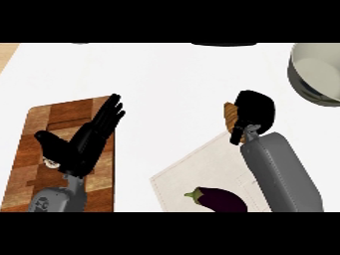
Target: Pick the croissant from the placemat and place it in the bowl
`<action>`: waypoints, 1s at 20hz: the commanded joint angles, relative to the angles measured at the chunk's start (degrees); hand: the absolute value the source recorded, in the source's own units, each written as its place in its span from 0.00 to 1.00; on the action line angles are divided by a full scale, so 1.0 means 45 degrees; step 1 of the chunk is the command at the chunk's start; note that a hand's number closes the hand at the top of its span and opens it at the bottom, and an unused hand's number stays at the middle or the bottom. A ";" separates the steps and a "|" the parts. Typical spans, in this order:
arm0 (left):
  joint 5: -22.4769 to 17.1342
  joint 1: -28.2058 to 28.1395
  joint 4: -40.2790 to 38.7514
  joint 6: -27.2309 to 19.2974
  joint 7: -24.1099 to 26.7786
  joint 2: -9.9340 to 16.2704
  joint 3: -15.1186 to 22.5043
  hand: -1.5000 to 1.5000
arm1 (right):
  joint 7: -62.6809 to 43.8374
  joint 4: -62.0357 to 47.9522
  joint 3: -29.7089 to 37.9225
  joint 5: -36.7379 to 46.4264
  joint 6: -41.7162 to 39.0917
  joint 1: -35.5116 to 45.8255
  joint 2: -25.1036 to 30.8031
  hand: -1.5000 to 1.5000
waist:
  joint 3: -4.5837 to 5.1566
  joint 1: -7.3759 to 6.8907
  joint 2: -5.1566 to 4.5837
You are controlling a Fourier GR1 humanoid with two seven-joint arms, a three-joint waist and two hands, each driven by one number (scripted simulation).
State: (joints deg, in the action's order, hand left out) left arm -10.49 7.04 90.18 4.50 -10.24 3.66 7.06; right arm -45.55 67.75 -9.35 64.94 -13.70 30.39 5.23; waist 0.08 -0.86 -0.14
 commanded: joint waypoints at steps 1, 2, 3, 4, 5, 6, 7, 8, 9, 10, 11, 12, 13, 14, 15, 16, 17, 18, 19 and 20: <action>0.0120 0.0043 -0.0386 0.0222 0.0525 0.0070 -0.0120 0.50 | -0.1339 -0.0738 0.0681 0.0587 0.0677 0.1382 -0.0317 1.00 | -0.0015 0.0074 0.0003; -0.0149 -0.0633 0.0532 0.0315 0.0154 0.0167 -0.0045 0.50 | -0.1282 -0.1057 0.1150 0.0445 0.0538 0.2146 -0.0001 1.00 | -0.0017 -0.0027 0.0014; -0.0371 0.0142 -0.0452 0.0400 0.0282 0.0106 -0.0457 0.50 | -0.1275 0.0006 0.0927 0.0405 0.0257 0.2037 0.0023 1.00 | -0.0012 0.0143 0.0026; -0.0285 0.0323 -0.0112 0.0091 -0.0380 0.0241 -0.0593 0.50 | -0.1714 0.0727 0.0760 0.0405 0.0006 0.1900 -0.0310 1.00 | -0.0015 0.0175 0.0052; -0.0236 0.0592 -0.0631 0.0282 0.0032 0.0274 -0.0661 0.50 | -0.2168 0.1241 0.0620 0.0467 -0.0384 0.2330 -0.0562 1.00 | -0.0010 0.0219 0.0056; -0.0097 -0.0488 0.0905 -0.0033 -0.0599 0.0041 -0.0007 0.50 | -0.2093 0.1696 0.0831 0.0519 -0.0321 0.2258 -0.0089 1.00 | -0.0017 0.0148 0.0101; 0.0126 -0.0080 -0.0812 0.0077 0.0601 -0.0223 -0.0172 0.50 | -0.2267 0.2248 0.0557 0.0804 -0.0242 0.2228 -0.0136 1.00 | -0.0008 0.0285 0.0070; -0.0355 -0.0275 -0.0032 0.0467 0.0191 0.0209 -0.0435 0.50 | -0.2486 0.2238 0.0595 0.1074 -0.0013 0.2643 -0.0141 1.00 | -0.0010 0.0178 0.0077; 0.0108 0.0359 -0.0157 -0.0165 -0.0099 -0.0210 -0.0147 0.50 | -0.2965 0.2723 0.0412 0.1332 -0.0660 0.3284 -0.0152 1.00 | -0.0009 0.0257 0.0101; 0.0046 -0.0296 0.0143 0.0206 0.0146 0.0126 -0.0193 0.50 | -0.2896 0.2692 0.0587 0.1530 -0.0554 0.3405 0.0187 1.00 | -0.0010 0.0169 0.0086; -0.0280 -0.0526 0.0206 0.0629 0.0130 0.0396 -0.0377 0.50 | -0.2891 0.3415 0.0616 0.1452 -0.1110 0.3280 0.0377 1.00 | -0.0010 0.0209 0.0096; 0.0120 -0.0391 -0.0050 0.0080 0.0262 -0.0154 -0.0076 0.50 | -0.3046 0.3636 0.0532 0.1656 -0.1446 0.3532 0.0414 1.00 | -0.0010 0.0230 0.0087; -0.0061 -0.0110 0.0004 0.0156 -0.0135 -0.0069 -0.0186 0.50 | -0.3437 0.3791 0.0685 0.1642 -0.1752 0.3942 0.0122 1.00 | -0.0011 0.0210 0.0079; 0.0094 -0.0742 0.0176 0.0190 0.0184 -0.0135 0.0026 0.50 | -0.3656 0.4518 0.0504 0.1893 -0.2095 0.3431 0.0219 1.00 | -0.0011 0.0234 0.0095; -0.0147 0.0153 -0.0247 0.0327 -0.0039 0.0035 -0.0377 0.50 | -0.3503 0.3602 0.1133 0.1735 -0.2154 0.4785 0.0255 1.00 | -0.0009 0.0176 0.0055; -0.0504 -0.0445 0.0204 0.0704 -0.0033 0.0453 -0.0699 0.50 | -0.3540 0.4361 0.0995 0.1870 -0.2425 0.4291 0.0355 1.00 | -0.0011 0.0182 0.0076; -0.0244 0.0122 -0.0319 0.0306 -0.0133 0.0073 -0.0591 0.50 | -0.3382 0.4309 0.1137 0.1961 -0.2211 0.4095 0.0420 1.00 | -0.0012 0.0211 0.0056; 0.0114 0.0434 -0.0710 0.0274 0.0370 -0.0076 -0.0394 0.50 | -0.3077 0.3280 0.1756 0.1796 -0.2504 0.5371 0.0771 1.00 | -0.0009 0.0173 0.0032; -0.0104 0.0428 -0.0227 0.0182 -0.0385 0.0040 -0.0519 0.50 | -0.2356 0.4020 0.1964 0.1692 -0.1848 0.4056 0.1294 1.00 | -0.0016 0.0215 0.0047; 0.0522 -0.0452 0.0527 -0.0183 -0.0119 -0.0475 0.0378 0.50 | -0.2094 0.3607 0.2551 0.1351 -0.2013 0.4871 0.1529 1.00 | -0.0017 0.0135 0.0054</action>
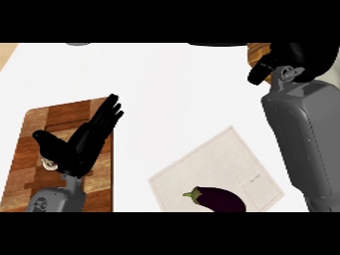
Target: Pick the croissant from the placemat and place it in the bowl
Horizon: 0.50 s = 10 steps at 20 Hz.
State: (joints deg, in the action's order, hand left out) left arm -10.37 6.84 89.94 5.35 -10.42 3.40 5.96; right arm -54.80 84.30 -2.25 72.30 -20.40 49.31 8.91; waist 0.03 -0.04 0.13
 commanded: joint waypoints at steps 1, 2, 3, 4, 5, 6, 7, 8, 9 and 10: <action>0.0099 0.0009 0.0383 -0.0094 -0.0351 -0.0030 0.0049 0.50 | -0.0639 -0.0666 0.0623 0.0272 0.0020 0.0962 0.0095 1.00 | -0.0004 -0.0082 -0.0025; -0.0084 -0.0802 0.0612 0.0429 0.0192 0.0347 -0.0113 0.50 | -0.0472 0.0101 0.0558 0.0376 -0.0030 0.0359 0.0370 1.00 | -0.0004 -0.0061 -0.0009; 0.0600 -0.0755 -0.0012 0.0091 0.0904 -0.0143 0.0359 0.50 | 0.0373 -0.0733 0.0885 0.0331 0.0956 0.0129 0.0742 1.00 | -0.0005 -0.0061 -0.0039; 0.0541 0.0032 -0.0973 0.0032 0.1056 -0.0272 0.0091 0.50 | 0.0181 -0.0533 0.1561 -0.0170 -0.0131 0.1110 0.1024 1.00 | -0.0001 0.0005 -0.0041; 0.0162 0.0063 -0.0383 -0.0016 0.0211 -0.0229 -0.0018 0.50 | 0.0669 -0.1547 0.1767 0.0096 0.1369 0.0779 0.1220 1.00 | -0.0006 -0.0081 -0.0062; 0.0088 -0.0188 -0.0388 0.0314 0.0466 0.0013 -0.0102 0.50 | 0.1278 -0.0680 0.1969 -0.0190 0.0556 0.0232 0.2075 1.00 | -0.0006 0.0008 -0.0031; 0.0070 0.0153 -0.0552 0.0263 0.0352 0.0128 -0.0366 0.50 | 0.1103 -0.1488 0.2074 -0.0031 0.1008 0.0430 0.1902 1.00 | -0.0005 -0.0043 -0.0048; 0.0075 0.0666 -0.0211 -0.0112 -0.0135 -0.0168 -0.0309 0.50 | 0.0890 -0.1666 0.1794 0.0203 0.1385 0.0674 0.1548 1.00 | -0.0006 -0.0061 -0.0042; 0.0297 0.0059 -0.0295 0.0094 0.0410 -0.0165 -0.0040 0.50 | 0.1651 -0.2226 0.2231 -0.0017 0.2139 0.0201 0.1981 1.00 | -0.0007 -0.0080 -0.0054; -0.0030 -0.0077 0.0234 0.0180 -0.0041 -0.0068 -0.0142 0.50 | 0.1937 -0.2904 0.2806 -0.0384 0.2010 0.1056 0.2408 1.00 | -0.0008 -0.0144 -0.0057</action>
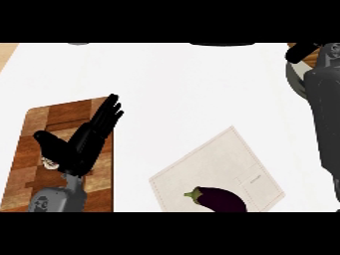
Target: Pick the croissant from the placemat and place it in the bowl
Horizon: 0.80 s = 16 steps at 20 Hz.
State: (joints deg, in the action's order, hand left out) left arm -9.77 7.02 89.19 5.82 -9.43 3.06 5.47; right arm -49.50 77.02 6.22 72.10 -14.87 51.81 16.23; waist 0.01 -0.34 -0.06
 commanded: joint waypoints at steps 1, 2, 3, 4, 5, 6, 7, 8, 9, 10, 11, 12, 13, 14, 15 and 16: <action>0.0223 -0.0278 0.0308 -0.0074 -0.0185 -0.0185 0.0370 0.50 | 0.1042 -0.1551 0.1198 -0.0551 0.1595 0.0303 0.0701 1.00 | -0.0005 -0.0086 -0.0025; -0.0345 -0.0332 0.0924 0.0357 -0.0597 0.0400 -0.0187 0.50 | 0.1178 -0.1641 0.1283 -0.0601 0.1125 0.0426 0.1126 1.00 | -0.0003 -0.0075 -0.0002; 0.0032 -0.0025 0.0471 0.0142 -0.0548 0.0070 0.0203 0.50 | 0.1924 -0.2927 0.1637 -0.0612 0.2247 0.0507 0.1483 1.00 | -0.0006 -0.0131 -0.0056; -0.0170 -0.0147 0.0139 0.0353 -0.0239 0.0328 -0.0235 0.50 | 0.2130 -0.3398 0.1865 -0.0795 0.2227 0.0908 0.1724 1.00 | -0.0003 -0.0137 -0.0057; -0.0296 0.0050 -0.0026 0.0589 -0.0193 0.0319 -0.0171 0.50 | 0.2821 -0.4275 0.2138 -0.0776 0.3181 0.0468 0.2053 1.00 | -0.0007 -0.0189 -0.0112; -0.0388 0.0005 0.0414 0.0348 -0.0431 0.0312 -0.0386 0.50 | 0.2501 -0.4769 0.1930 -0.0570 0.3586 0.1179 0.1698 1.00 | -0.0004 -0.0209 -0.0069; -0.0013 0.0236 0.0537 -0.0080 -0.0624 -0.0137 0.0094 0.50 | 0.3202 -0.5609 0.2076 -0.0523 0.4077 0.0903 0.2136 1.00 | -0.0009 -0.0235 -0.0099; 0.0061 0.0236 -0.0148 0.0219 0.0076 0.0045 -0.0123 0.50 | 0.3671 -0.5801 0.2177 -0.0743 0.4246 0.0657 0.2254 1.00 | -0.0005 -0.0150 -0.0086; 0.0363 -0.0714 0.0623 -0.0060 0.0177 -0.0297 0.0428 0.50 | 0.3997 -0.6221 0.2337 -0.0799 0.3922 0.1022 0.2857 1.00 | -0.0006 -0.0211 -0.0066; -0.0235 0.0316 0.0485 0.0217 -0.0906 0.0059 -0.0021 0.50 | 0.4303 -0.7122 0.2293 -0.0541 0.4944 0.0817 0.2712 1.00 | -0.0011 -0.0258 -0.0116; 0.0585 -0.0210 0.0034 -0.0627 0.0219 -0.0644 0.1034 0.50 | 0.4718 -0.7679 0.2770 -0.0880 0.4463 0.1459 0.3534 1.00 | -0.0011 -0.0291 -0.0152; -0.0094 0.0414 0.0171 0.0192 -0.0290 -0.0085 0.0123 0.50 | 0.4880 -0.8508 0.2543 -0.0328 0.5715 0.0780 0.3268 1.00 | -0.0020 -0.0462 -0.0248; 0.0301 0.0014 -0.0402 0.0197 0.0589 -0.0312 0.0414 0.50 | 0.4869 -0.9146 0.2432 -0.0042 0.5646 0.1243 0.3550 1.00 | -0.0014 -0.0538 -0.0288; -0.0409 0.0385 0.0023 0.0638 -0.0029 0.0335 -0.0312 0.50 | 0.5080 -0.9668 0.2525 -0.0025 0.5949 0.1337 0.3711 1.00 | -0.0016 -0.0544 -0.0250; 0.0295 0.0213 -0.0072 0.0027 0.0095 -0.0351 0.0443 0.50 | 0.5422 -1.0307 0.2746 -0.0103 0.6289 0.1488 0.3998 1.00 | -0.0024 -0.0575 -0.0272; -0.0006 0.0539 0.0348 0.0238 -0.0347 0.0042 0.0102 0.50 | 0.5197 -1.0803 0.2722 0.0032 0.6842 0.1663 0.3679 1.00 | -0.0024 -0.0599 -0.0246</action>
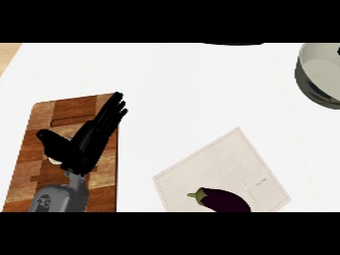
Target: Pick the croissant from the placemat and place it in the bowl
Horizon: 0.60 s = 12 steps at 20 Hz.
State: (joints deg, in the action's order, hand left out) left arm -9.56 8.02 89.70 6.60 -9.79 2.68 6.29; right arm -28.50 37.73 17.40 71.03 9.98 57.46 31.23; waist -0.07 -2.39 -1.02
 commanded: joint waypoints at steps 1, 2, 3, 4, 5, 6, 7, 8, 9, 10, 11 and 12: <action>0.0040 0.0391 -0.0070 -0.0141 -0.0290 -0.0120 0.0011 0.50 | 0.0971 -0.2546 0.0412 0.0192 0.1139 0.0423 0.0916 1.00 | -0.0012 -0.0174 -0.0085; 0.0110 0.0121 -0.0176 0.0027 0.0212 -0.0260 0.0235 0.50 | 0.0594 -0.2869 0.0106 0.0615 0.0829 0.0137 0.0890 1.00 | -0.0008 -0.0216 -0.0116; -0.0211 0.0392 -0.0177 0.0196 -0.0026 0.0007 -0.0143 0.50 | 0.0599 -0.3322 0.0325 0.0426 -0.0256 0.0550 0.1472 1.00 | -0.0008 -0.0279 -0.0148; -0.0010 0.0458 0.0051 -0.0078 -0.0101 -0.0254 0.0104 0.50 | 0.0334 -0.3717 0.0557 0.0261 0.0023 0.0111 0.1147 1.00 | -0.0021 -0.0293 -0.0158; 0.0058 0.0426 -0.0187 0.0047 0.0010 -0.0215 0.0177 0.50 | 0.0587 -0.3963 0.1165 -0.0285 0.0481 -0.0118 0.1287 1.00 | -0.0038 -0.0288 -0.0216; -0.0109 0.0555 -0.0355 0.0180 -0.0025 -0.0047 -0.0067 0.50 | -0.0318 -0.4268 0.1228 -0.0168 0.0044 0.0584 0.1405 1.00 | -0.0023 -0.0366 -0.0204; -0.0011 0.0320 -0.0436 0.0250 0.0473 -0.0242 0.0141 0.50 | -0.0106 -0.4457 0.1581 -0.0448 0.0447 0.0302 0.1598 0.00 | -0.0034 -0.0398 -0.0258; 0.0084 0.0479 -0.0258 0.0005 0.0016 -0.0171 0.0074 0.50 | 0.0202 -0.4693 0.1752 -0.0650 0.0518 0.0371 0.1622 0.00 | -0.0039 -0.0356 -0.0188; -0.0056 0.0142 -0.0100 0.0270 0.0152 -0.0031 0.0070 0.50 | 0.0518 -0.4734 0.2036 -0.0926 0.1096 0.0212 0.1545 0.00 | -0.0051 -0.0487 -0.0225; 0.0211 0.0475 -0.0691 -0.0237 0.0423 -0.0572 0.0354 0.50 | 0.1350 -0.4788 0.2196 -0.1194 0.1303 0.0020 0.1502 0.00 | -0.0053 -0.0288 -0.0241; 0.0198 0.0056 -0.0398 0.0209 0.0239 -0.0168 0.0363 0.50 | 0.1833 -0.4791 0.2472 -0.1498 0.1606 -0.0081 0.1538 0.00 | -0.0060 -0.0364 -0.0204; -0.0099 -0.0164 -0.0243 0.0343 0.0359 -0.0152 0.0195 0.50 | 0.2185 -0.4891 0.2671 -0.1724 0.1821 -0.0207 0.1440 0.00 | -0.0058 -0.0392 -0.0183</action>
State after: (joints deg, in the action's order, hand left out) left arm -9.40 8.88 88.32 7.19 -8.82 1.79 7.11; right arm -23.58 18.11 25.98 66.70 14.85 57.76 37.53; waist -0.28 -3.93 -1.89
